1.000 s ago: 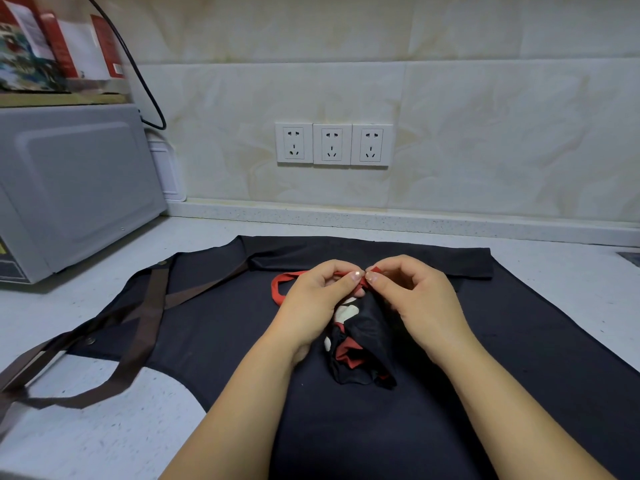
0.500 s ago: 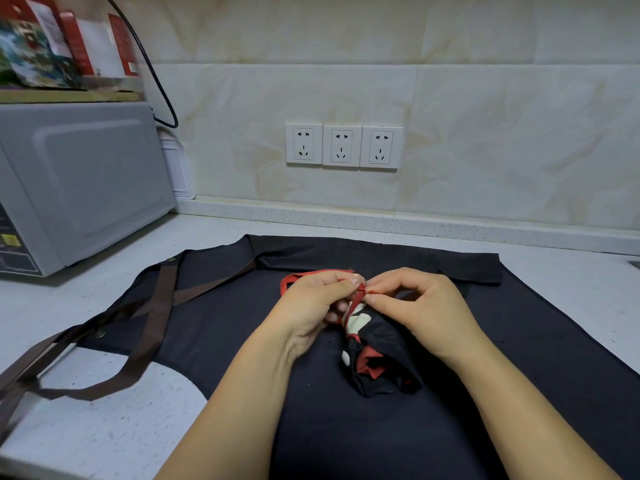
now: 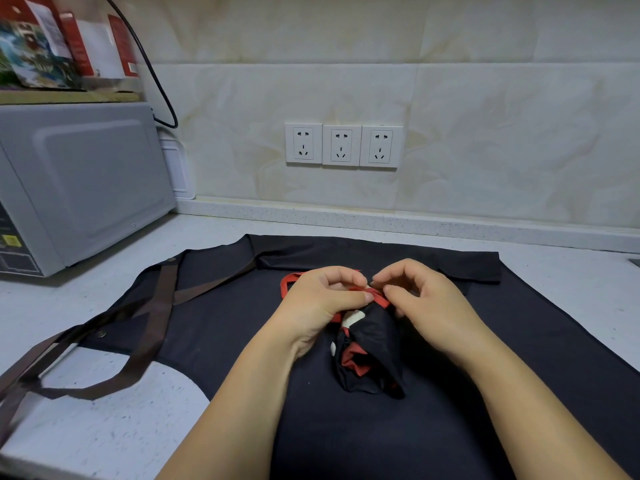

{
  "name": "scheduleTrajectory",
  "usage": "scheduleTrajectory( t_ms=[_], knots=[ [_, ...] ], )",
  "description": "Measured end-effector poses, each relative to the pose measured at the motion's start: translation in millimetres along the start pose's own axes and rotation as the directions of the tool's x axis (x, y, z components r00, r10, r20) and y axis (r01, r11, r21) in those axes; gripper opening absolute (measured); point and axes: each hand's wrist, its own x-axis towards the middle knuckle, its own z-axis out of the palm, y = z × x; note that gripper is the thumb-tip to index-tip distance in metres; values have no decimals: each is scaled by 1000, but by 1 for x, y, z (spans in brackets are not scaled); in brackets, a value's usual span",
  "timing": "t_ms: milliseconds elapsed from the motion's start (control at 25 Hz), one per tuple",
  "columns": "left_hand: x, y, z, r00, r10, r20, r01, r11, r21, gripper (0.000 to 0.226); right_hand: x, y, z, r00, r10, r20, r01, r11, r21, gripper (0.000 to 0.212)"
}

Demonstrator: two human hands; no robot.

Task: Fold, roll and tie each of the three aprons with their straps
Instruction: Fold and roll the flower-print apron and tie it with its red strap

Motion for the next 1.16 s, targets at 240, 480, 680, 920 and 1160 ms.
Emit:
scheduleTrajectory(
  t_ms=[240, 480, 680, 920, 1160],
  knots=[
    [-1, -6, 12, 923, 368, -113, -263, 818, 512, 31, 4, 4, 3, 1000, -10, 11, 11, 993, -119, 19],
    [-3, -14, 21, 826, 533, -184, -312, 703, 639, 28, 1, -1, 2, 999, 38, 29, -38, 999, -15, 22],
    [1, -17, 18, 848, 462, -260, -208, 742, 638, 18, 2, -2, 1, 995, 100, -20, -98, 991, 91, 14],
    [0, -9, 16, 888, 400, -228, -201, 783, 589, 15, 1, -1, 3, 978, -37, -205, -12, 972, -236, 10],
    [-1, -7, 14, 933, 302, -197, -151, 822, 549, 10, 0, -2, -3, 995, -40, -91, -6, 891, -455, 12]
  ],
)
